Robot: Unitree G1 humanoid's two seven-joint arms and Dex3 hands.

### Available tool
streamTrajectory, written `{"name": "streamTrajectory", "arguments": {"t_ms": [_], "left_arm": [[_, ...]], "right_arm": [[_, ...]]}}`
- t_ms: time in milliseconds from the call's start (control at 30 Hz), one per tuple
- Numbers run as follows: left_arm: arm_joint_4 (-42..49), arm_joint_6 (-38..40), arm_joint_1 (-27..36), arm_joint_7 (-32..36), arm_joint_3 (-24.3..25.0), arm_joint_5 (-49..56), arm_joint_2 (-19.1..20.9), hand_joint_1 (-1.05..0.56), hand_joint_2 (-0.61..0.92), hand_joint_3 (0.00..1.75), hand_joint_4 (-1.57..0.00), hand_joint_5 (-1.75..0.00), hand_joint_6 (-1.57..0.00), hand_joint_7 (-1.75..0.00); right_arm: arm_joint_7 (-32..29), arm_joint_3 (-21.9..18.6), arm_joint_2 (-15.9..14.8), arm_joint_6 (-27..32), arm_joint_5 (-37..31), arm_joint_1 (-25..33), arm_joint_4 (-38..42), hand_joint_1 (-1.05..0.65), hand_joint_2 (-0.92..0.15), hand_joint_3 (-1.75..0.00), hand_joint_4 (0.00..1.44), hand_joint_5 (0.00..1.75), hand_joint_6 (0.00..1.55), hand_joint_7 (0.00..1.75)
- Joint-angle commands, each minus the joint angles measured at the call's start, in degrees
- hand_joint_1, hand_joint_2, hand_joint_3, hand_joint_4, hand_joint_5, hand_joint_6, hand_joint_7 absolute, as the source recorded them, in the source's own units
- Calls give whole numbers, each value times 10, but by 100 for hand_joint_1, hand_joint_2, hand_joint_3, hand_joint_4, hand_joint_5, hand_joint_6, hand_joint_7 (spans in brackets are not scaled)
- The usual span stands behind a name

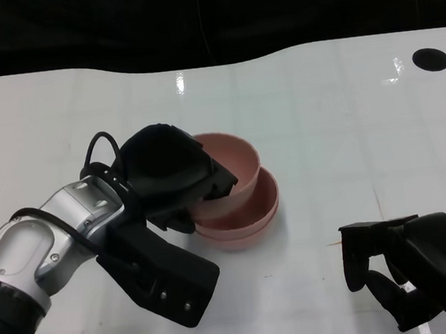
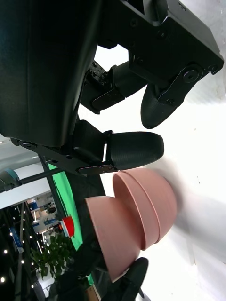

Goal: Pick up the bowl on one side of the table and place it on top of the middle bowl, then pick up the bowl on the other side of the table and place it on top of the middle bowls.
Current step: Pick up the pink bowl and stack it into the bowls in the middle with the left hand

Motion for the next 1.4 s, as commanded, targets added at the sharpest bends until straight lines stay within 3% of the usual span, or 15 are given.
{"name": "streamTrajectory", "arguments": {"t_ms": [33,200,467,600,700,767,1000,1067,1200,1400], "left_arm": [[15,1,-14,21,-6,8,0,-33,87,15,-85,-175,-91,-94],[47,-1,-22,67,-19,27,-13,-33,89,13,-87,-175,-90,-95],[89,0,-40,105,-36,38,-25,-36,92,17,-84,-175,-82,-114],[103,-3,-44,98,-39,29,-31,-39,92,22,-79,-159,-81,-92],[112,-10,-47,98,-41,26,-33,-39,92,18,-87,-118,-92,-58],[117,-21,-47,83,-38,11,-33,-37,92,13,-89,-102,-95,-53],[111,-25,-45,60,-39,-7,-28,-36,92,9,-84,-90,-88,-50],[96,-21,-42,44,-39,-8,-24,-37,92,9,-72,-88,-75,-42],[74,-14,-38,30,-40,-2,-18,-45,92,7,-61,-57,-69,-9],[65,-10,-36,28,-42,-1,-16,-47,92,5,-60,-48,-68,-3]], "right_arm": [[-8,-4,-6,-6,1,-3,3,-10,-18,-149,97,175,82,157],[-6,-3,-5,0,0,-2,0,-11,-19,-149,97,175,82,157],[-6,-2,-4,3,-3,-2,-2,-11,-19,-148,97,175,82,157],[-5,-2,-3,5,-5,-2,-5,-11,-19,-148,97,175,82,156],[-7,-1,-3,4,-6,-3,-5,-11,-18,-148,97,175,82,156],[-5,-1,-3,5,-7,-3,-5,-11,-18,-148,97,175,82,156],[-3,-1,-3,7,-7,-2,-6,-11,-19,-148,97,175,82,156],[-4,-1,-2,8,-9,-2,-6,-11,-19,-148,97,175,82,155],[-4,-1,-2,7,-7,-2,-5,-11,-19,-148,97,175,83,155],[-4,-1,-2,6,-7,-2,-5,-11,-19,-148,97,175,83,153]]}}
